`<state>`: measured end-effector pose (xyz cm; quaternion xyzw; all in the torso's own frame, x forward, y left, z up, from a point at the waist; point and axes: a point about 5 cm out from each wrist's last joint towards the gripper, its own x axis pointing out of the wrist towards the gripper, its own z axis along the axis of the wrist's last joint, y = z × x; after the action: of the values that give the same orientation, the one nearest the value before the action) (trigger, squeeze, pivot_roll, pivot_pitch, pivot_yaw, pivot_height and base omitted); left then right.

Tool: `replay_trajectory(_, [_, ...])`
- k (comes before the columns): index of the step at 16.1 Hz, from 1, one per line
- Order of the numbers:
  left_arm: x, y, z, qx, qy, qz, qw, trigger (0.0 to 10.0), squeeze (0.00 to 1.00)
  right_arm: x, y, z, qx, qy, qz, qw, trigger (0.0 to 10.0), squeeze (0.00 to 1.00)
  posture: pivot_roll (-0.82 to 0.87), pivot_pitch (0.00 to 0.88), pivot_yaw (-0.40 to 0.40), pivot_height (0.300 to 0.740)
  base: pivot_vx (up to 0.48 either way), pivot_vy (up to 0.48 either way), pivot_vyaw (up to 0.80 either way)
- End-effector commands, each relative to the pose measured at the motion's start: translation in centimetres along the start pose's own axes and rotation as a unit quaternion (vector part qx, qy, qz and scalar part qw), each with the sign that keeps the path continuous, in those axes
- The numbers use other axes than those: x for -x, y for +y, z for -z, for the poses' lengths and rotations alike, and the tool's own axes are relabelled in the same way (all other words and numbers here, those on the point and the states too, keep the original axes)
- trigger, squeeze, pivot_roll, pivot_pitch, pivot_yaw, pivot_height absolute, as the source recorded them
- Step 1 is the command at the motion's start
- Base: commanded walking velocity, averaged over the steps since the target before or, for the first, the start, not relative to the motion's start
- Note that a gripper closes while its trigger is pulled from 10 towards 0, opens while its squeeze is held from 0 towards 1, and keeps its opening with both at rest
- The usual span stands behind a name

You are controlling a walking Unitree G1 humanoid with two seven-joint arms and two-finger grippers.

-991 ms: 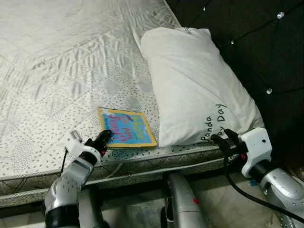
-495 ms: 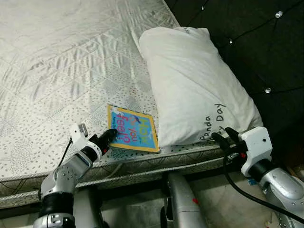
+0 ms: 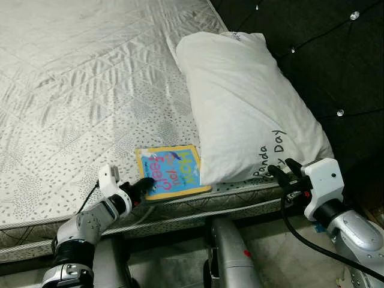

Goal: Clean up the room

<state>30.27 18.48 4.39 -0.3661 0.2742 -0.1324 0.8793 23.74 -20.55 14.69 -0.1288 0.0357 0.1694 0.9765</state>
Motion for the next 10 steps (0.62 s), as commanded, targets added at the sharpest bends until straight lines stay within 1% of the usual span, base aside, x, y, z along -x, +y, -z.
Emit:
replay_trajectory(1, [0.1,0.3,-0.3,-0.018,0.008,-0.007,1.000,10.0,1.00,0.1,0.0,0.1,0.003,0.001,0.001,1.000,10.0,0.00,-0.32,0.163,-0.067,0.560,0.000,0.000,0.00])
replay_trajectory(5, [0.5,1.6,-1.6,-0.030,-0.025,-0.056,0.998,10.0,1.00,-0.1,0.0,0.2,0.006,-0.001,0.002,1.000,10.0,0.00,-0.32,0.155,-0.068,0.560,0.000,0.000,0.00])
replay_trajectory(6, [0.7,2.0,-2.0,-0.034,-0.041,-0.073,0.996,10.0,1.00,-0.3,0.0,0.2,0.007,-0.003,0.003,1.000,10.0,0.00,-0.31,0.152,-0.067,0.560,0.000,0.000,0.00])
replay_trajectory(8, [0.9,2.4,-2.5,-0.041,-0.053,-0.088,0.994,10.0,1.00,-0.3,0.0,0.2,0.009,-0.005,0.004,1.000,10.0,0.00,-0.31,0.149,-0.065,0.560,0.000,0.000,0.00])
replay_trajectory(9, [1.3,3.0,-3.4,-0.048,-0.078,-0.111,0.990,10.0,1.00,-0.4,0.0,0.4,0.010,-0.004,0.005,1.000,10.0,0.00,-0.31,0.145,-0.062,0.560,0.000,0.000,0.00])
replay_trajectory(10, [1.4,3.2,-3.6,-0.052,-0.082,-0.114,0.989,10.0,1.00,-0.4,0.0,0.4,0.010,-0.005,0.006,1.000,10.0,0.00,-0.31,0.144,-0.061,0.560,0.000,0.000,0.00])
